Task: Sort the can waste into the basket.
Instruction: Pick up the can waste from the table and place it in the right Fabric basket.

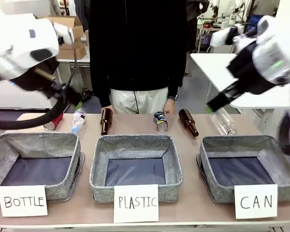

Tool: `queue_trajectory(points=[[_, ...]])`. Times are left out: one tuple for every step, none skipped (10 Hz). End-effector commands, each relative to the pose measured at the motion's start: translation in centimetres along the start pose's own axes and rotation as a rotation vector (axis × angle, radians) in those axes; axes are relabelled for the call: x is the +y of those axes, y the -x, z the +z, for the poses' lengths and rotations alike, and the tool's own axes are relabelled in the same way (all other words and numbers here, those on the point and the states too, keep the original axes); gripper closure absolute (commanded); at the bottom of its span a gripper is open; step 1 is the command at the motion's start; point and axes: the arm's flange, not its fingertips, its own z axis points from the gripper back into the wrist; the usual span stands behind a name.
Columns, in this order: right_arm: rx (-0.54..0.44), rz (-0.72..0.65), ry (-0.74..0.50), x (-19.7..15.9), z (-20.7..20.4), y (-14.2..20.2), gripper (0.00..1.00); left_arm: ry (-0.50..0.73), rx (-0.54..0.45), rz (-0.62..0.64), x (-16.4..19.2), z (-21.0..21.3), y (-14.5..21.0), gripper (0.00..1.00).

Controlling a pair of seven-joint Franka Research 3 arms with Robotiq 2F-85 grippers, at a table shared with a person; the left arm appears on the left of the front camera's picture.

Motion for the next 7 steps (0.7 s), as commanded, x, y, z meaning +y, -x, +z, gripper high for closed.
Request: queue_trajectory(points=[[0.002,-0.043,0.188,0.5,-2.4,10.0,0.0,-0.008,0.058,-0.022,0.5,-4.1,8.0,0.0],[0.0,0.0,0.0,0.0,0.0,0.0,0.0,0.0,0.0,0.0,0.0,0.0,0.0,0.0],[0.013,-0.024,0.065,-0.4,2.2,1.2,0.0,0.0,0.0,0.0,0.0,0.0,0.0,0.0],[0.1,-0.095,-0.139,-0.8,0.7,0.7,0.0,0.004,0.065,-0.008,-0.4,0.4,1.1,0.0],[0.017,-0.268,-0.496,-2.7,1.9,1.5,0.0,0.253,0.022,0.097,2.3,1.8,0.8,0.0],[-0.036,-0.575,-0.75,-5.0,3.2,2.4,0.0,0.691,-0.026,0.186,5.6,3.0,1.2,0.0],[-0.068,-0.785,-0.966,-7.0,3.7,4.1,0.0,0.888,-0.134,0.388,9.0,2.8,2.1,0.0]])
